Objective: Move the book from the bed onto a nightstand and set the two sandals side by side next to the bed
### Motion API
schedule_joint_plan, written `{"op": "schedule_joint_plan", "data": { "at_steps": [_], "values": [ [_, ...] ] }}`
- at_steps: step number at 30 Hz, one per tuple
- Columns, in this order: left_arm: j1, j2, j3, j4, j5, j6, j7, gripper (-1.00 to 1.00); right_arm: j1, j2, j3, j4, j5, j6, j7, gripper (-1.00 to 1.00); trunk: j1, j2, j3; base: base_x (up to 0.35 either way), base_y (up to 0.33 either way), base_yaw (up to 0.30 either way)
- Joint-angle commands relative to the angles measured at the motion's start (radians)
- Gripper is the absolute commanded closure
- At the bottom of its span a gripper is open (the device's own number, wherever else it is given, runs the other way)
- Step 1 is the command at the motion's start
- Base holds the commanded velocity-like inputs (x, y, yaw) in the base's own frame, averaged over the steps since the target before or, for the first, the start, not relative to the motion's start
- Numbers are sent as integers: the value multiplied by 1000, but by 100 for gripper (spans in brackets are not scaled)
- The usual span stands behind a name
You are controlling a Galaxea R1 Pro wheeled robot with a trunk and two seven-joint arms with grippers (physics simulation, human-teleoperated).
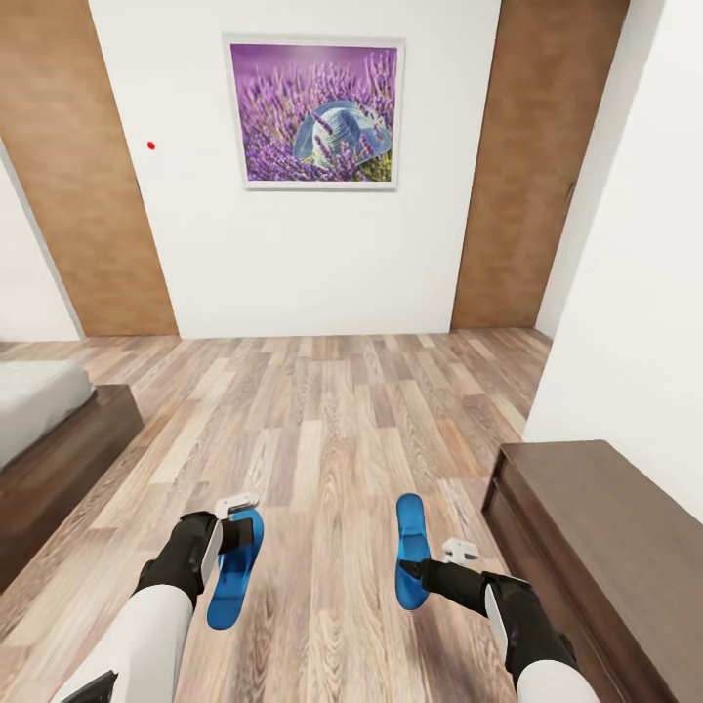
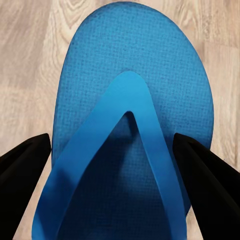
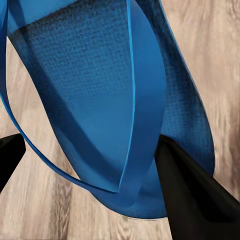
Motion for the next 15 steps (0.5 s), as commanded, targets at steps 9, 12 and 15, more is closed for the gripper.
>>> {"op": "schedule_joint_plan", "data": {
  "at_steps": [9, 12, 15],
  "values": [
    [-1, -2, 7, -2, -10, 4, -10, 100, -1, 2, -8, -2, 7, 6, 12, 100, 0, 0, -1, 141, 0, 21],
    [-1, -2, 6, -1, -10, 4, -10, 100, -1, 2, -8, -2, 7, 6, 12, 100, 0, 0, -1, 189, 0, 2],
    [-1, -2, 6, -1, -10, 4, -10, 100, -1, 2, -8, -2, 7, 6, 12, 100, 0, 0, -1, 203, 0, 1]
  ]
}}
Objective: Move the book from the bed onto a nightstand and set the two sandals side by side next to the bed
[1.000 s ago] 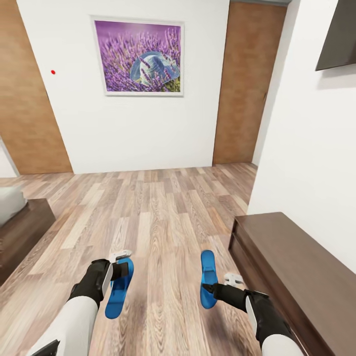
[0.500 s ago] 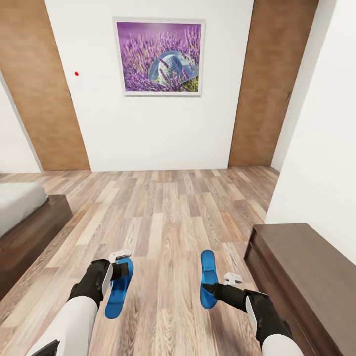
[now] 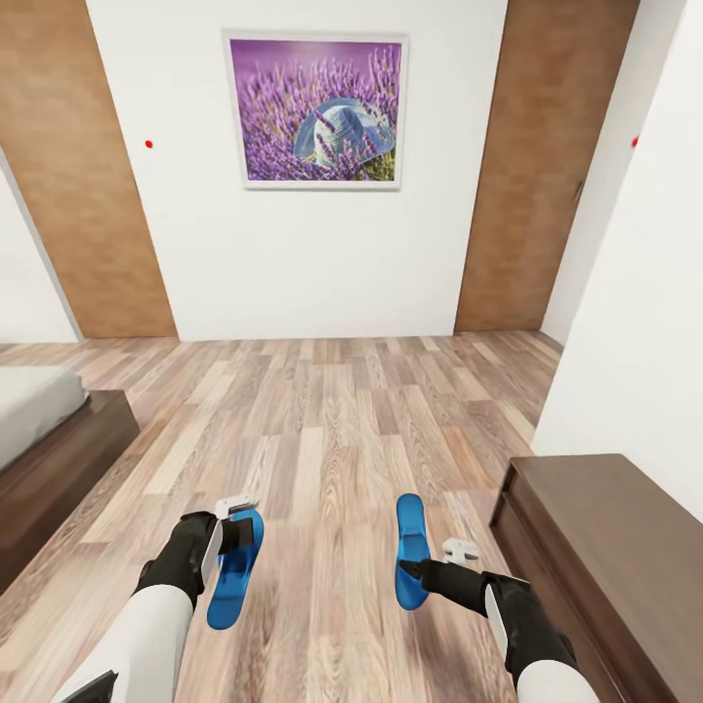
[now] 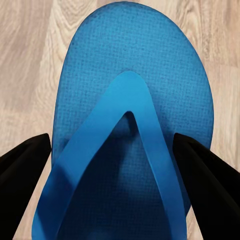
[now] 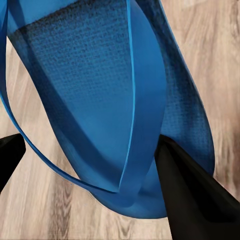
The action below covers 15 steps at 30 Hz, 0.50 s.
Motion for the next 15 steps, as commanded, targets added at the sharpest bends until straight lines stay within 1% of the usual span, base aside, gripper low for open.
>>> {"op": "schedule_joint_plan", "data": {
  "at_steps": [1, 12, 15],
  "values": [
    [-1, -1, 8, -2, -10, 4, -10, 100, -1, 2, -8, -2, 6, 6, 10, 100, 0, 0, -1, 209, 0, 0],
    [-1, -2, 8, -1, -10, 4, -10, 100, -1, 2, -8, -2, 6, 6, 9, 100, 0, 0, -1, 216, 0, 0],
    [-1, -3, 8, -1, -10, 4, -10, 100, -1, 2, -8, -2, 6, 6, 8, 100, 0, 0, -1, 217, 0, 44]
  ]
}}
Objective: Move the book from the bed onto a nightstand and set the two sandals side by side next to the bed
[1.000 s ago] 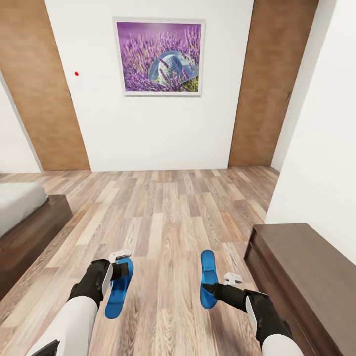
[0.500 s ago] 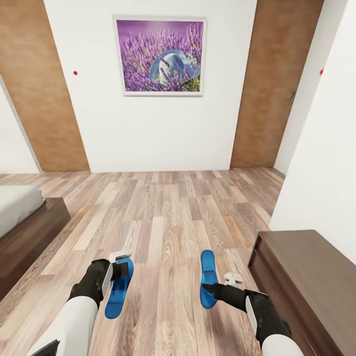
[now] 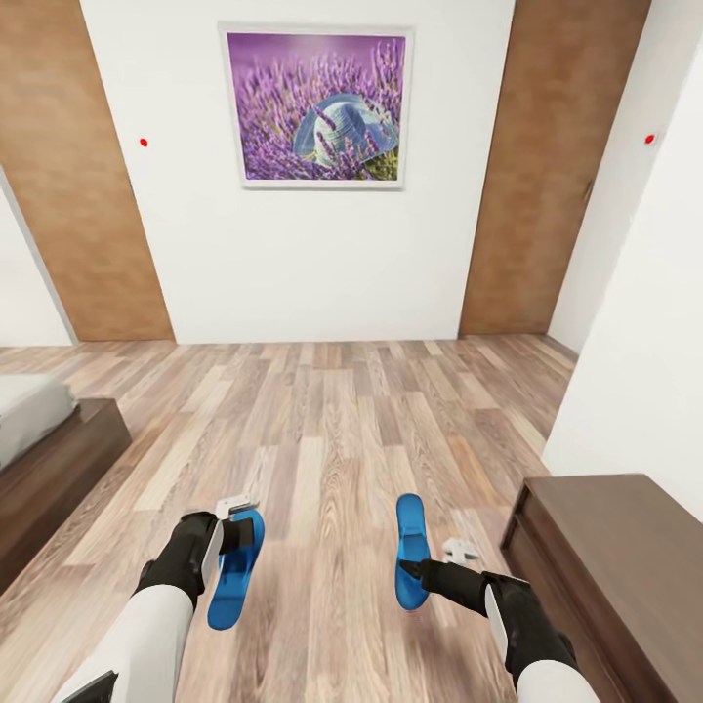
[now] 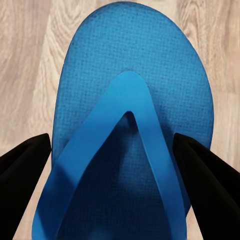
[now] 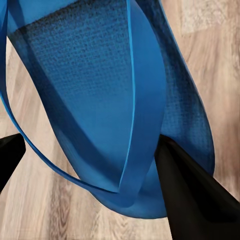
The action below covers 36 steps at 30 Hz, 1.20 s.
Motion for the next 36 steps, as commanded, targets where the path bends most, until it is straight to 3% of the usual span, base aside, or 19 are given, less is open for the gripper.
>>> {"op": "schedule_joint_plan", "data": {
  "at_steps": [1, 20, 36],
  "values": [
    [-1, -2, 8, -2, -10, 4, -10, 100, -1, 2, -8, -2, 5, 7, 9, 100, 0, 0, -1, 217, 0, 112],
    [-1, -1, 8, -1, -10, 3, -10, 100, -1, 2, -8, -2, 5, 6, 12, 100, 0, 0, -1, 218, 0, 215],
    [-1, -2, 8, -1, -10, 2, -11, 100, -1, 2, -8, -2, 5, 6, 13, 100, 0, 0, -1, 251, 0, 22]
  ]
}}
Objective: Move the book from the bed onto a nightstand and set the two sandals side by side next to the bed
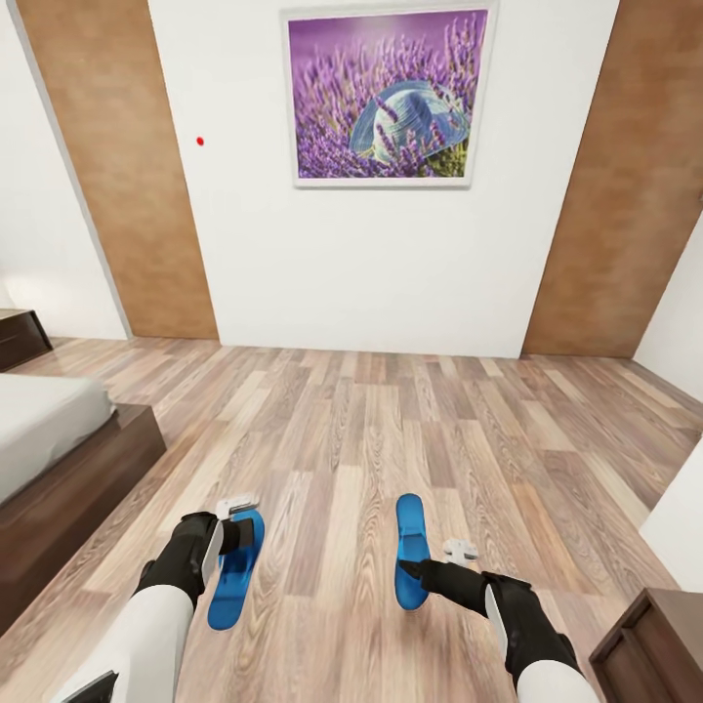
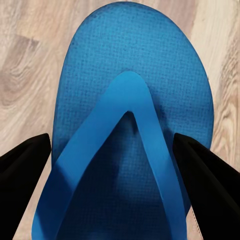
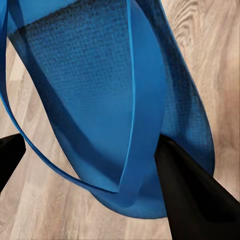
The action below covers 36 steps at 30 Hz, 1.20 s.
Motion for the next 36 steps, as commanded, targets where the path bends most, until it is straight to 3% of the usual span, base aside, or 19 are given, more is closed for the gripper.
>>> {"op": "schedule_joint_plan", "data": {
  "at_steps": [1, 10, 36],
  "values": [
    [-1, -2, 8, -2, -10, 4, -10, 100, -1, 2, -8, -2, 5, 7, 10, 100, 0, 0, -1, 286, 0, 0],
    [-1, -2, 8, -2, -10, 4, -10, 100, -1, 2, -8, -1, 5, 7, 9, 100, 0, 0, -1, 288, 0, 53],
    [-1, -8, 6, 10, -9, 2, -9, 100, -1, 1, -5, 24, 2, 6, 8, 100, 0, 0, -1, 289, -6, 236]
  ]
}}
